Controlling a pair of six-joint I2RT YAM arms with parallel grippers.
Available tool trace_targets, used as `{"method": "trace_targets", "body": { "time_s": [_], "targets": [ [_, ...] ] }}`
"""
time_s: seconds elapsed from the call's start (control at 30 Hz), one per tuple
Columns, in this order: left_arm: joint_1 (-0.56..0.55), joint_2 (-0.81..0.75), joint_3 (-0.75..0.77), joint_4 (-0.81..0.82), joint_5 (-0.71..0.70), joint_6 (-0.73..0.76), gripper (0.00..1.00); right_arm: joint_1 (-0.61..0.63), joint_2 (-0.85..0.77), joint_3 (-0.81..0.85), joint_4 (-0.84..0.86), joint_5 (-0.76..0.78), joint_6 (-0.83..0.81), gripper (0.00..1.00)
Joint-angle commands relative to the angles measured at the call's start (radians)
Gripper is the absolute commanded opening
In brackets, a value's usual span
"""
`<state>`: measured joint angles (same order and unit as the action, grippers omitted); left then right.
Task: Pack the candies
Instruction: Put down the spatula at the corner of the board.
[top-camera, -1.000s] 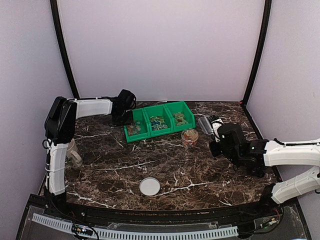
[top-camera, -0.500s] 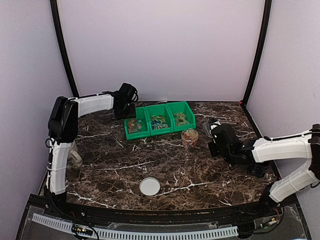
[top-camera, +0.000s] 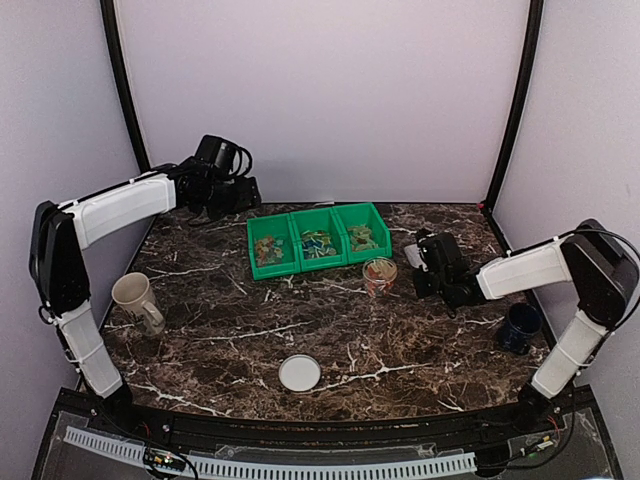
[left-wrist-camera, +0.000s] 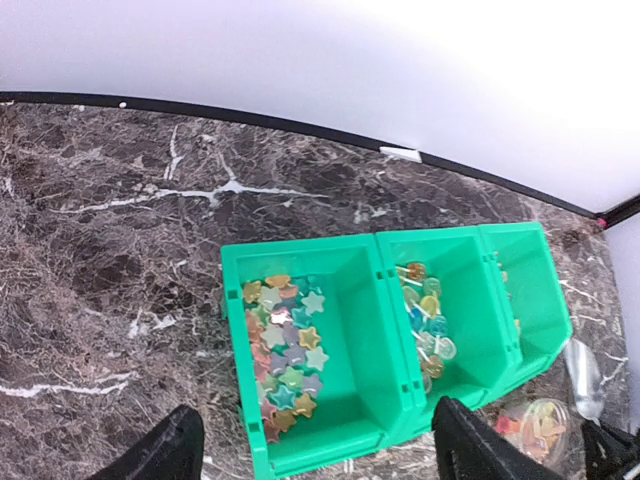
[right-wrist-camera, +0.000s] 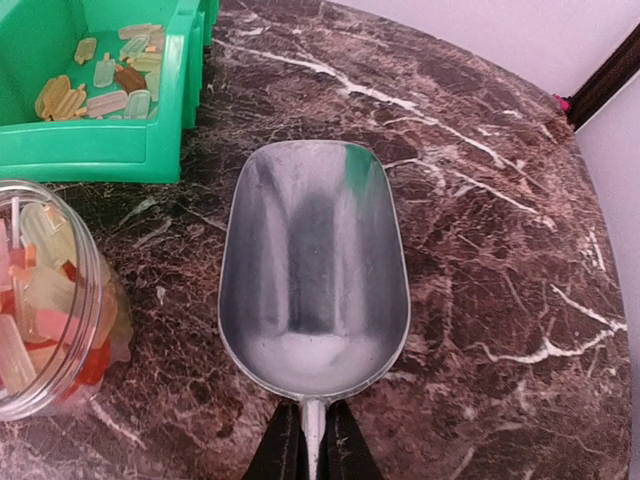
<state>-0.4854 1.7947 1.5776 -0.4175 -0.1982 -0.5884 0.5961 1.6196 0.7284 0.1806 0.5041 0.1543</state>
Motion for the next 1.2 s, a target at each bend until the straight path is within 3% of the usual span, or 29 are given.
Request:
{"method": "trace_targets", "body": {
  "time_s": [0.0, 0.2, 0.4, 0.73, 1.17],
  "targets": [
    [-0.026, -0.143, -0.118, 0.031, 0.046, -0.001, 0.84, -0.043, 0.097, 0.085, 0.075, -0.104, -0.016, 0.00],
    [-0.033, -0.317, -0.296, 0.080, 0.068, 0.016, 0.95, -0.077, 0.175, 0.155, 0.079, -0.157, -0.015, 0.00],
    [-0.032, -0.421, -0.385, 0.088, 0.065, 0.106, 0.96, -0.095, 0.241, 0.216, 0.058, -0.182, -0.019, 0.05],
    [-0.032, -0.447, -0.397, 0.027, 0.034, 0.252, 0.99, -0.107, 0.277, 0.241, 0.027, -0.227, -0.012, 0.15],
    [-0.023, -0.445, -0.493, 0.124, 0.031, 0.255, 0.99, -0.106, 0.237, 0.232, -0.006, -0.240, 0.007, 0.20]
  ]
}}
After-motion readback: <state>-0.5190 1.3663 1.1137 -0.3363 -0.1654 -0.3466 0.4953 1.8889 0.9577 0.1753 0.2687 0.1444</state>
